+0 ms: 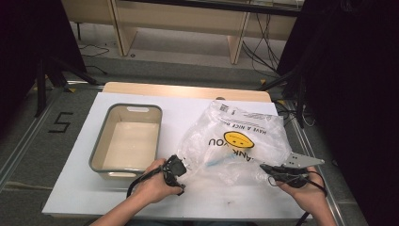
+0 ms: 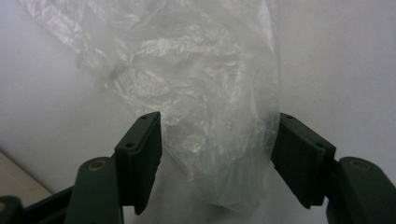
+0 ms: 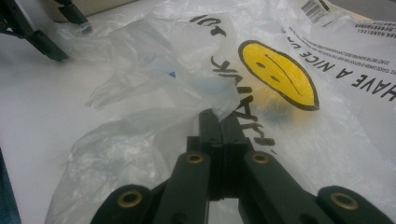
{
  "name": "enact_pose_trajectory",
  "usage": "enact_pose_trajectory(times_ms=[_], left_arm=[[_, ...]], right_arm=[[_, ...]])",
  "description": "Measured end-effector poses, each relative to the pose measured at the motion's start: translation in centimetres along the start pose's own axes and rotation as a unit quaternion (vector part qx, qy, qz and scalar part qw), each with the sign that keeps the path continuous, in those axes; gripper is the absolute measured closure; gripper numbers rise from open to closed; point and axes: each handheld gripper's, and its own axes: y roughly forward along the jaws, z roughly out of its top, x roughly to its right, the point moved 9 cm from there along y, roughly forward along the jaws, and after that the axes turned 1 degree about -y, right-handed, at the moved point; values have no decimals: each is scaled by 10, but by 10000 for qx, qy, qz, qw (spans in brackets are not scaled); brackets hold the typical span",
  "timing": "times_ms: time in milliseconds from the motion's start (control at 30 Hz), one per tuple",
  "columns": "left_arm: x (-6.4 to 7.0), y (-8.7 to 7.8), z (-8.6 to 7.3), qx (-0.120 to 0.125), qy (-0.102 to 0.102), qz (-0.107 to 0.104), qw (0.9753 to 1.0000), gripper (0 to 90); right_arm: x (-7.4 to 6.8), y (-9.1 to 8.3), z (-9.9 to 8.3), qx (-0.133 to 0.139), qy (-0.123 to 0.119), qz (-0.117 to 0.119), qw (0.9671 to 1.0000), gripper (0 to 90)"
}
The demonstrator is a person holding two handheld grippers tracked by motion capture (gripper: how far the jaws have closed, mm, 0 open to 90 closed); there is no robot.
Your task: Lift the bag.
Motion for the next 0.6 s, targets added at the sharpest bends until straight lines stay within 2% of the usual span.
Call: enact_pose_trajectory(times_ms=[67,167,233,367,600], left_arm=[[-1,0,0,-22,-132,-5,9999,421],[0,1,0,-84,-459,-164,9988,483],[0,1,0,-146,-564,-206,9981,505],[0,0,0,-210,-674,-208,9973,584],[1,-1,0,-257,-549,-226,9979,772]], right_arm=[[0,0,0,-3,2,-1,10000,900],[-1,0,0,-4,-8,1,10000,900],[-1,0,1,-4,-17,7,10000,900],[-3,0,2,15,-33,20,10000,900],[-5,2,3,8,-53,56,10000,900]])
